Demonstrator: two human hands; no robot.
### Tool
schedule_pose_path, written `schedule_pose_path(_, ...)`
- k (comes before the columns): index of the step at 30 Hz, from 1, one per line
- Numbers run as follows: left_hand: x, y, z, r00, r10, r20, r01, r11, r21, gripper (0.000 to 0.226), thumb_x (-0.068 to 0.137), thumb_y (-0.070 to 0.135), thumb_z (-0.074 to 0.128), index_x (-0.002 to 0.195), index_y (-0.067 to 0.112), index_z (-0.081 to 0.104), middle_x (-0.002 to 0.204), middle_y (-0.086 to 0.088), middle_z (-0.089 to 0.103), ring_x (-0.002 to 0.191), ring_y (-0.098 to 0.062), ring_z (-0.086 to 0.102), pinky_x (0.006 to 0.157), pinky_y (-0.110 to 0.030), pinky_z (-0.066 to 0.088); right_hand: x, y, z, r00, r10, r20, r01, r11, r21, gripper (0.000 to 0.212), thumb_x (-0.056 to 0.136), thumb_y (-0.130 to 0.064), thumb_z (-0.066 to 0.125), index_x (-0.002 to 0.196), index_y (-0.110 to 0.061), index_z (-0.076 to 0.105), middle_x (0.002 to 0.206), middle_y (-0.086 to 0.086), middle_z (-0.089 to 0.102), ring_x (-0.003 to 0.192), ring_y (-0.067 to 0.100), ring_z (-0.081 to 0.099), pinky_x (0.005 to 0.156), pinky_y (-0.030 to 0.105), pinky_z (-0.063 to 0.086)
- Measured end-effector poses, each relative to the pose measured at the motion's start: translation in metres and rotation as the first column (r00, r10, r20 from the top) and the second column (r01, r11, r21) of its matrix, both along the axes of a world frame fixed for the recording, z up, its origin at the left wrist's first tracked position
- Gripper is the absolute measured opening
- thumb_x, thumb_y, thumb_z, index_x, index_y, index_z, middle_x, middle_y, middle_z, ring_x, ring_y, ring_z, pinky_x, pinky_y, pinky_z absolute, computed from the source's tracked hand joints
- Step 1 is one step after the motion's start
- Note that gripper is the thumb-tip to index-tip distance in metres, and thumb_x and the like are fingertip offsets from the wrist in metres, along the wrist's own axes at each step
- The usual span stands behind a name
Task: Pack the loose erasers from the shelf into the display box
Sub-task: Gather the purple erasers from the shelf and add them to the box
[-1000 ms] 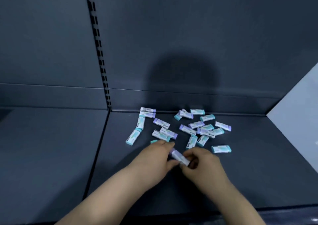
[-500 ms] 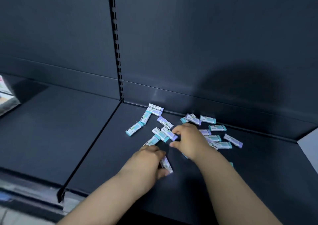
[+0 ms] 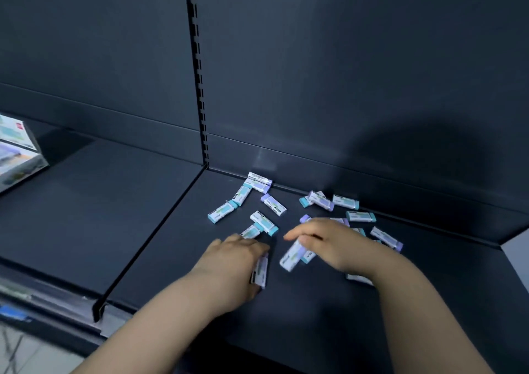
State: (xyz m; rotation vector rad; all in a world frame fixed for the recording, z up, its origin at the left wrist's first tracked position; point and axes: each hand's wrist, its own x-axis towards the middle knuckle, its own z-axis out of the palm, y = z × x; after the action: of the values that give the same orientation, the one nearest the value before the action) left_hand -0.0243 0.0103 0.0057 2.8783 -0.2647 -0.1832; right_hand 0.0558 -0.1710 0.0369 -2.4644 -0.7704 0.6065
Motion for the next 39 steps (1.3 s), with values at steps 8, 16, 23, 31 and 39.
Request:
schedule_pose_path(8, 0.011, 0.012, -0.003, 0.986, -0.033, -0.162, 0.034, 0.999, 0.009, 0.077, 0.076, 0.042, 0.068, 0.141, 0.03, 0.03, 0.143, 0.011, 0.028, 0.13, -0.015, 0.024, 0.109, -0.034, 0.024, -0.021, 0.018, -0.024, 0.986, 0.015, 0.166, 0.006, 0.992, -0.126, 0.07, 0.067, -0.048, 0.074, 0.129, -0.031, 0.048, 0.124, -0.009, 0.048, 0.118, 0.01, 0.04, 0.102, 0.027, 0.032)
schedule_pose_path(16, 0.008, 0.022, -0.001, 0.999, -0.048, -0.012, 0.047, 0.996, -0.073, 0.065, 0.072, 0.048, 0.067, 0.13, 0.035, 0.039, 0.125, 0.011, 0.039, 0.118, -0.011, 0.033, 0.099, -0.026, 0.028, -0.036, 0.03, -0.024, 0.947, 0.015, 0.322, 0.041, 0.985, -0.168, 0.07, 0.063, -0.054, 0.073, 0.124, -0.034, 0.046, 0.123, -0.012, 0.045, 0.12, 0.011, 0.035, 0.1, 0.028, 0.022)
schedule_pose_path(23, -0.003, 0.079, 0.008, 0.989, -0.056, 0.138, 0.071, 0.992, -0.105, 0.065, 0.072, 0.055, 0.065, 0.13, 0.041, 0.038, 0.126, 0.018, 0.039, 0.119, -0.007, 0.031, 0.096, -0.023, 0.025, -0.055, 0.085, -0.017, 0.925, -0.165, 0.342, 0.165, 0.986, 0.029, 0.067, 0.063, -0.054, 0.073, 0.121, -0.037, 0.046, 0.121, -0.018, 0.043, 0.116, 0.006, 0.034, 0.098, 0.023, 0.026)
schedule_pose_path(31, -0.018, 0.219, 0.015, 0.957, -0.131, 0.26, 0.157, 0.984, -0.082, 0.065, 0.072, 0.054, 0.065, 0.131, 0.039, 0.041, 0.126, 0.018, 0.042, 0.117, -0.009, 0.036, 0.091, -0.024, 0.026, -0.083, 0.223, -0.022, 0.887, -0.293, 0.358, 0.259, 0.956, 0.139, 0.072, 0.061, -0.049, 0.077, 0.125, -0.032, 0.047, 0.115, -0.018, 0.041, 0.113, 0.004, 0.034, 0.101, 0.022, 0.027)
schedule_pose_path(39, -0.045, 0.347, 0.016, 0.973, -0.106, 0.205, 0.119, 0.992, -0.05, 0.064, 0.062, 0.055, 0.059, 0.122, 0.035, 0.055, 0.113, 0.014, 0.056, 0.103, -0.014, 0.05, 0.077, -0.026, 0.027, -0.117, 0.347, -0.029, 0.896, -0.363, 0.255, 0.29, 0.914, 0.282, 0.065, 0.063, -0.041, 0.078, 0.121, -0.036, 0.048, 0.107, -0.03, 0.036, 0.108, -0.004, 0.032, 0.093, 0.012, 0.026)
